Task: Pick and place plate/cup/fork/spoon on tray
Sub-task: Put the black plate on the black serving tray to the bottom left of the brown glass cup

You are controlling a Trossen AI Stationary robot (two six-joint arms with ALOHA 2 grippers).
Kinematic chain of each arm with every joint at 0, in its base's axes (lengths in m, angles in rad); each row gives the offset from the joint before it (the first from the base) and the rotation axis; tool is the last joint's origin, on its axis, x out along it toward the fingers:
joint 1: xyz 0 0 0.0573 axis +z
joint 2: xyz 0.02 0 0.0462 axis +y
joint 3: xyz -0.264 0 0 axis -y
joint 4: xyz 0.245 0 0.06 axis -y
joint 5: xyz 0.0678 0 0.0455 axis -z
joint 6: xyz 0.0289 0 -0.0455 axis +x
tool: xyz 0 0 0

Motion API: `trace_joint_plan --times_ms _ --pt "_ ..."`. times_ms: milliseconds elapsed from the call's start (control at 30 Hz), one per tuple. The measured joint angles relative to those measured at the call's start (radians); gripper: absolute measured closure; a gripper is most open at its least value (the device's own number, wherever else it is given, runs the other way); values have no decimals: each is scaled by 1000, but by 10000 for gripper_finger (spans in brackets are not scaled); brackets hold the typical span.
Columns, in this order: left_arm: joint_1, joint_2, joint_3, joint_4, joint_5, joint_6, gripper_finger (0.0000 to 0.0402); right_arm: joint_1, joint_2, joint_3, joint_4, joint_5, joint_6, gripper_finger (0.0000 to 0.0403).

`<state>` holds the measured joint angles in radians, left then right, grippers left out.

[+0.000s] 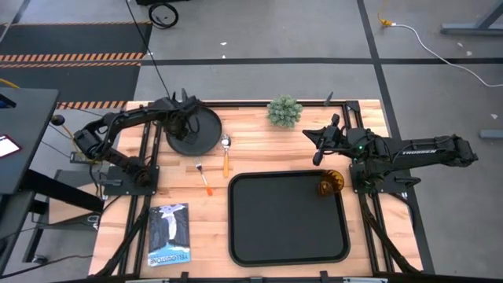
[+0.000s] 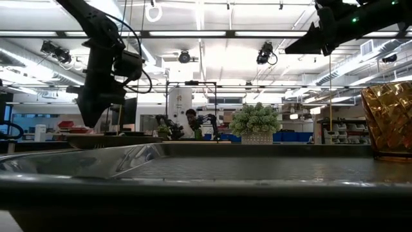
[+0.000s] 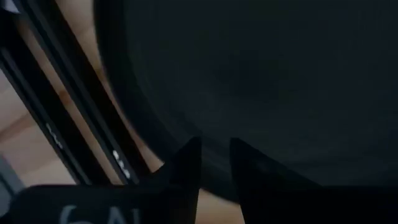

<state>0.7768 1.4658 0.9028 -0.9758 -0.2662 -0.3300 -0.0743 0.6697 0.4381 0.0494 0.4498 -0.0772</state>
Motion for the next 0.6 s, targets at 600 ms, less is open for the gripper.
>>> trace_joint_plan --times_ms 600 --pt "249 0 -1 329 10 -41 316 0 0 0 2 -8 -5 394"
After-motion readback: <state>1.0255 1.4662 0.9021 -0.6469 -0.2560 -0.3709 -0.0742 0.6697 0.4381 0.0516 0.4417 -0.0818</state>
